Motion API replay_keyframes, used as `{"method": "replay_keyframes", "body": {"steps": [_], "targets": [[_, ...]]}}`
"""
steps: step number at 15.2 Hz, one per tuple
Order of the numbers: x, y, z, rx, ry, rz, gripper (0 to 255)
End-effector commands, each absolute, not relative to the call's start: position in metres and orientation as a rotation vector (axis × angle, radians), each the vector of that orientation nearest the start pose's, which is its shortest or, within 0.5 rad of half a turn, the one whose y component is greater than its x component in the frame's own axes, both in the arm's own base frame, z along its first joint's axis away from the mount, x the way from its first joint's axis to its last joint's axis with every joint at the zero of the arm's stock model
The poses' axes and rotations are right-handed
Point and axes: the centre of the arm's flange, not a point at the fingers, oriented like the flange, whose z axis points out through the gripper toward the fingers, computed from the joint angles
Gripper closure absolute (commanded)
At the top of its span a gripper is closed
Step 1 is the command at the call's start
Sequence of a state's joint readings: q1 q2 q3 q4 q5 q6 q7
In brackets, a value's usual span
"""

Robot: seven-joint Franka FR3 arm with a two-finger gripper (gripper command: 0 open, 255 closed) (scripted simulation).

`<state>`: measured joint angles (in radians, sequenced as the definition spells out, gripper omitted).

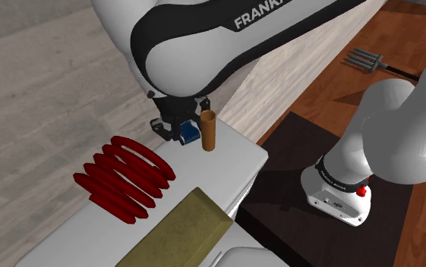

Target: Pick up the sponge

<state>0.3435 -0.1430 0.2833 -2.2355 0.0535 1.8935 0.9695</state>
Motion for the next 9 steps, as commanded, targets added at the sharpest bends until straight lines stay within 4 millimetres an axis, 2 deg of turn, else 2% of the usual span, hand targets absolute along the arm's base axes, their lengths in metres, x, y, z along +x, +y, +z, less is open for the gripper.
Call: {"method": "replay_keyframes", "body": {"steps": [1,9], "targets": [[0.399,0.285,0.436,-3.206,0.196,0.161,255],[0.399,0.285,0.478,-3.206,0.196,0.161,255]]}}
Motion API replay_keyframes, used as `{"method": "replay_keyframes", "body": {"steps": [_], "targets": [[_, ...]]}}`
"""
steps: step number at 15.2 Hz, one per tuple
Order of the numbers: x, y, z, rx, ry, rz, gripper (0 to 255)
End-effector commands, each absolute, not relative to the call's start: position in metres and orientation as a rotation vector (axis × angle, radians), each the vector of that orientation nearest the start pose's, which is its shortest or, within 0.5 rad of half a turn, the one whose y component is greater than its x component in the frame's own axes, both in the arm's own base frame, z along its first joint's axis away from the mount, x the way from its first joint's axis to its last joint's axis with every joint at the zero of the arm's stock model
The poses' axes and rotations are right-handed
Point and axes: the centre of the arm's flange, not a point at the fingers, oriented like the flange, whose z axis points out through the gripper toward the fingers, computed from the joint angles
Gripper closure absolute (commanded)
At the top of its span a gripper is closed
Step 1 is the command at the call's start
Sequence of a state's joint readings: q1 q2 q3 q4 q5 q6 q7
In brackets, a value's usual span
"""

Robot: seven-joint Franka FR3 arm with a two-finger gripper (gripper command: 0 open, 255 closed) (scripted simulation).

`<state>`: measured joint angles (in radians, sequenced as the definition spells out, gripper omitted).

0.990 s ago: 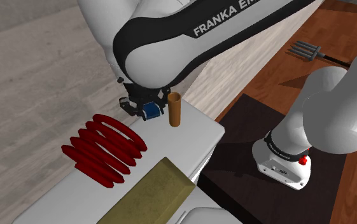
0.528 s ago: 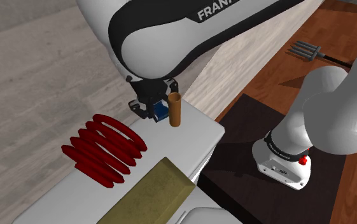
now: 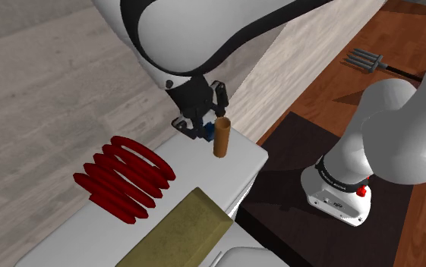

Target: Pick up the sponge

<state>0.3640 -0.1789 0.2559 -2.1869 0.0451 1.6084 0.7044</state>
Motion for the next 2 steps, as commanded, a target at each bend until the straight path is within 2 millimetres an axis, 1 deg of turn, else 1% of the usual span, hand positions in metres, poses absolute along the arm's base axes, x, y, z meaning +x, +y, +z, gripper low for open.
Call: {"method": "replay_keyframes", "body": {"steps": [1,2], "targets": [[0.3994,0.2846,0.4791,-3.206,0.196,0.161,255],[0.3994,0.2846,0.4791,-3.206,0.196,0.161,255]]}}
